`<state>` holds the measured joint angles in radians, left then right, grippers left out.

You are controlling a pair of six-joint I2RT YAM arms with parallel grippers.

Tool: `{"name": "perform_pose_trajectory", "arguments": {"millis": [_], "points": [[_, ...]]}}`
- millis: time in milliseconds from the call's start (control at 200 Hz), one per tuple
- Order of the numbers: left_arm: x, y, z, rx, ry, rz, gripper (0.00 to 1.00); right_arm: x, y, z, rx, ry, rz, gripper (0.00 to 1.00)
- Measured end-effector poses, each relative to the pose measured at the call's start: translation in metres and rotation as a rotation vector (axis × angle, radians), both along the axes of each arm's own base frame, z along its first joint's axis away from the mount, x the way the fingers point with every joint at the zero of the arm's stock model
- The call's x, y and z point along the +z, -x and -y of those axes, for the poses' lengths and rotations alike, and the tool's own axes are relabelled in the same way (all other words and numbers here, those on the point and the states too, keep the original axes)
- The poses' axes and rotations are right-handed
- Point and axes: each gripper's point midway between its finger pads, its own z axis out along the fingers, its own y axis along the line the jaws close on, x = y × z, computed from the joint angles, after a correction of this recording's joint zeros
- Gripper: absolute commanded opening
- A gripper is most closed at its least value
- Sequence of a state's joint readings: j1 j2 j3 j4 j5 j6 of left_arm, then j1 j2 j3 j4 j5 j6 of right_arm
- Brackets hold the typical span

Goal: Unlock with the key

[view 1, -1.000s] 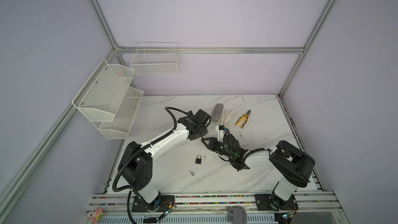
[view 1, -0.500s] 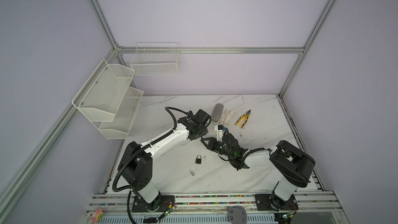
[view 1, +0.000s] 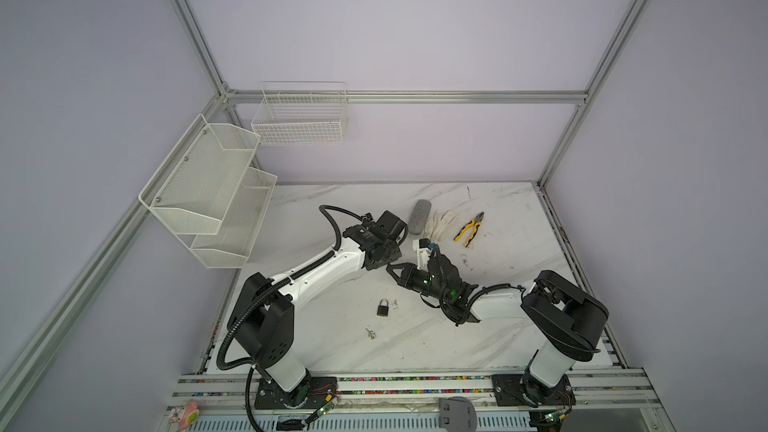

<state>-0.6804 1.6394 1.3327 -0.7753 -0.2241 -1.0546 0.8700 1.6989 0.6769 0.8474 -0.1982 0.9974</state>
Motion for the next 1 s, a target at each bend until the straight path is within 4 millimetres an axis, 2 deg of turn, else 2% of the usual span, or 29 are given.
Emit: {"name": "perform_pose_trajectory", "arguments": {"millis": [495,1000], "points": [[-0.001,0.003,0.005,-0.045,0.005,-0.013,0.0,-0.001,-0.005,0.004,-0.006,0.02,0.014,0.0],[0.008,0.012,0.016,-0.116,0.031,0.002,0.0,0.011,-0.007,0.013,-0.024,0.078,0.053,0.0]]}}
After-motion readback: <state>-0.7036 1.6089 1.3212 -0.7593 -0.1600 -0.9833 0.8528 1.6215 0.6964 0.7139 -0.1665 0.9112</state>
